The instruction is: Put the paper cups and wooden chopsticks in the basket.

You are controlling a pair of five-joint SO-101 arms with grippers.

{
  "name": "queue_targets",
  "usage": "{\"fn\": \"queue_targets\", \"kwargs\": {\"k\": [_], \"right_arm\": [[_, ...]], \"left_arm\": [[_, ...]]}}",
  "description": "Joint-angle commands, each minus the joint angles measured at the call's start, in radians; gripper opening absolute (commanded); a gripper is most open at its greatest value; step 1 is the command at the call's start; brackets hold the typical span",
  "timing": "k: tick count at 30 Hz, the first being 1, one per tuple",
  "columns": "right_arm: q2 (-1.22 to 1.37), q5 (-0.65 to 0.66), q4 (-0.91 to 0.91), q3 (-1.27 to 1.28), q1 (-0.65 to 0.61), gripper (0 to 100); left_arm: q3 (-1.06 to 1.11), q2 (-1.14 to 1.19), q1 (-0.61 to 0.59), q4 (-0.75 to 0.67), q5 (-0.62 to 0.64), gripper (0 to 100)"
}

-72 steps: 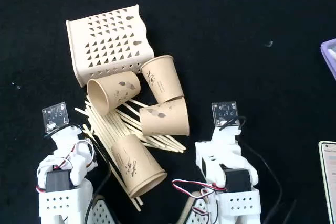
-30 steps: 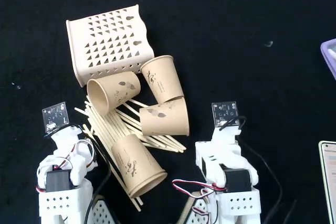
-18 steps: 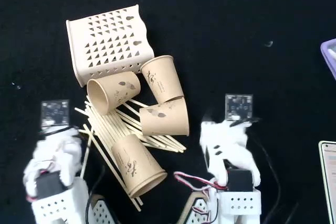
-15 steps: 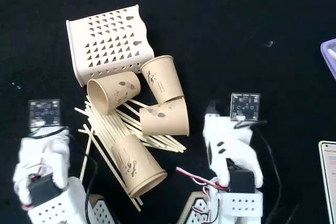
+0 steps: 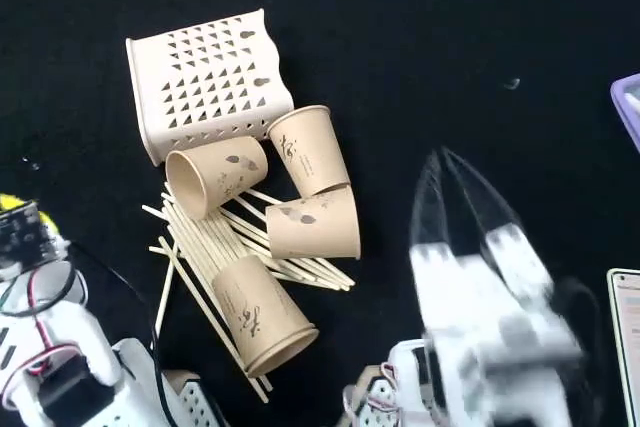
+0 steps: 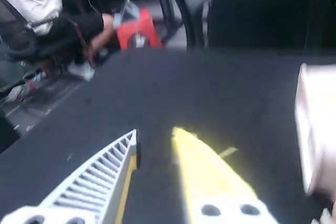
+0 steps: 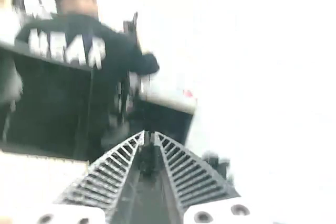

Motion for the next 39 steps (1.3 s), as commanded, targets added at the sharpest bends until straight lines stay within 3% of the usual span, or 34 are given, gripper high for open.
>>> {"fn": "queue_targets", "kwargs": {"k": [1,7,14,18,26,32,39], "right_arm": [[0.179,0.003,0.101,-0.366,-0.055,1.6],[0.572,0.002,0.192,-0.610,-0.164,11.5],[0.949,0.005,0.114,-0.435,-0.169,15.2],[1.096,0.003,-0.101,-0.220,-0.107,15.2],[1.207,0.002,-0.480,0.097,-0.002,15.2],[1.228,0.002,-0.681,0.252,-0.041,15.2],[1.230,0.002,-0.687,0.269,-0.100,15.2]], "left_arm": [[-0.182,0.009,-0.004,-0.002,0.157,19],[-0.260,0.146,0.122,-0.032,0.196,20],[-0.389,0.764,0.265,-0.055,0.203,20],[-0.654,1.138,0.291,0.041,0.253,20],[-1.351,1.761,0.415,0.373,0.265,27],[-1.716,2.125,0.421,0.390,0.272,26],[-1.914,2.366,0.354,0.423,0.265,22]]}}
